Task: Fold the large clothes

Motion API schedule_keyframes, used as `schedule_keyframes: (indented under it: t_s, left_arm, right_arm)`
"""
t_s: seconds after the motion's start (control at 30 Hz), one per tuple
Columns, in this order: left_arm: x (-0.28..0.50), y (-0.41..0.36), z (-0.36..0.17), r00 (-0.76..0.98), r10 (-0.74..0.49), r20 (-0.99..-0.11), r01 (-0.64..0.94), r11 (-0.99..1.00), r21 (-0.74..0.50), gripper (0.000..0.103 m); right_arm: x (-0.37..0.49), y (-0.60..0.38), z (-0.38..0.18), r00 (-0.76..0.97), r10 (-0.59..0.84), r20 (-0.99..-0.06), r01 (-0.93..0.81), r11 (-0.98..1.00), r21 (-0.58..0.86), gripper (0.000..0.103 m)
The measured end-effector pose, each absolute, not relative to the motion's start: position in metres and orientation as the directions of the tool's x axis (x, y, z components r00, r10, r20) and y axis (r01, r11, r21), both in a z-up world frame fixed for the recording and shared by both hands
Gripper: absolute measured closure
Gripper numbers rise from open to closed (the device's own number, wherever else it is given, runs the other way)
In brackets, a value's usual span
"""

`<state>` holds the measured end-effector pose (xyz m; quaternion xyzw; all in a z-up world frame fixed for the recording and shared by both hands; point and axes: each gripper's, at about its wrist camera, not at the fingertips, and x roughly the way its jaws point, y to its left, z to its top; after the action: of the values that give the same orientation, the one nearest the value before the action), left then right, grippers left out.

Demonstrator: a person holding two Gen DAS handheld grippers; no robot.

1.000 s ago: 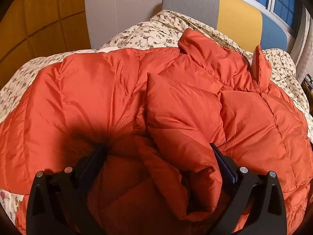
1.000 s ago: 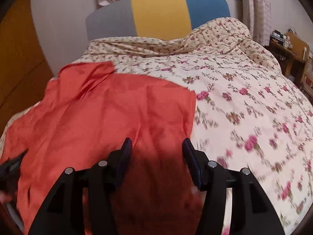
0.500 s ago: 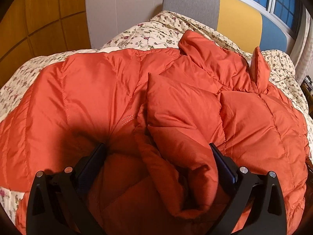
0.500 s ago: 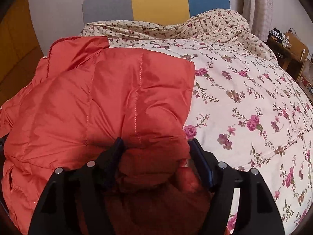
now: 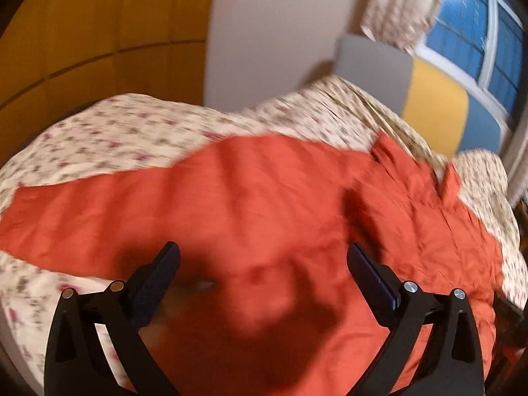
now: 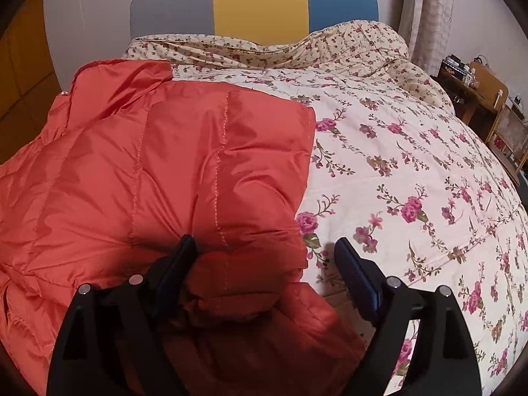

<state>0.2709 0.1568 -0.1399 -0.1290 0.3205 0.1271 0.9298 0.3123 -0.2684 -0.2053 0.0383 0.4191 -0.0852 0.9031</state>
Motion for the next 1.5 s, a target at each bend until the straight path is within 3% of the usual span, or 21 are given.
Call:
schedule_keyframes:
  t_s: [0.2, 0.33, 0.5, 0.57, 0.8, 0.93, 1.1, 1.17, 1.2, 1.23, 1.43, 1.5]
  left_arm:
    - [0.247, 0.238, -0.143, 0.704, 0.228, -0.672, -0.497, 0.835, -0.237, 0.003]
    - [0.219, 0.291, -0.162, 0.674, 0.198, -0.712, -0.612, 0.689, -0.388, 0.003]
    - [0.185, 0.331, -0.191, 0.632, 0.188, -0.752, -0.713, 0.521, -0.47, 0.004]
    - [0.171, 0.341, -0.194, 0.691, 0.176, -0.701, -0.679, 0.492, -0.545, 0.004]
    - [0.16, 0.373, -0.194, 0.713, 0.226, -0.664, -0.686, 0.424, -0.592, 0.004]
    - [0.154, 0.397, -0.2, 0.729, 0.254, -0.636, -0.682, 0.355, -0.64, 0.013]
    - [0.162, 0.407, -0.198, 0.714, 0.284, -0.64, -0.698, 0.361, -0.618, 0.014]
    - [0.166, 0.41, -0.198, 0.688, 0.312, -0.655, -0.723, 0.362, -0.588, 0.029]
    - [0.168, 0.412, -0.199, 0.668, 0.327, -0.668, -0.742, 0.357, -0.567, 0.045]
    - [0.169, 0.413, -0.201, 0.638, 0.348, -0.687, -0.768, 0.349, -0.537, 0.055]
    - [0.175, 0.402, -0.189, 0.602, 0.42, -0.679, -0.795, 0.392, -0.462, 0.08]
    - [0.176, 0.393, -0.178, 0.593, 0.455, -0.664, -0.802, 0.404, -0.439, 0.082]
  right_arm:
    - [0.312, -0.266, -0.205, 0.635, -0.14, -0.76, 0.19, 0.982, -0.022, 0.017]
    - [0.311, -0.266, -0.205, 0.635, -0.142, -0.76, 0.191, 0.981, -0.024, 0.016]
    - [0.311, -0.266, -0.205, 0.635, -0.14, -0.76, 0.191, 0.981, -0.022, 0.016]
    - [0.311, -0.266, -0.205, 0.635, -0.14, -0.76, 0.191, 0.981, -0.022, 0.016]
    - [0.311, -0.266, -0.205, 0.635, -0.14, -0.76, 0.191, 0.981, -0.021, 0.016]
    - [0.31, -0.266, -0.205, 0.635, -0.141, -0.76, 0.192, 0.981, -0.022, 0.015]
    - [0.311, -0.268, -0.206, 0.634, -0.147, -0.76, 0.198, 0.98, -0.025, 0.013]
    - [0.311, -0.268, -0.206, 0.633, -0.149, -0.759, 0.199, 0.98, -0.027, 0.013]
    - [0.311, -0.268, -0.206, 0.633, -0.15, -0.759, 0.199, 0.98, -0.027, 0.013]
    - [0.311, -0.268, -0.206, 0.633, -0.151, -0.759, 0.2, 0.979, -0.029, 0.012]
    - [0.311, -0.268, -0.206, 0.634, -0.152, -0.759, 0.2, 0.979, -0.029, 0.012]
    - [0.311, -0.268, -0.206, 0.633, -0.153, -0.758, 0.2, 0.979, -0.031, 0.012]
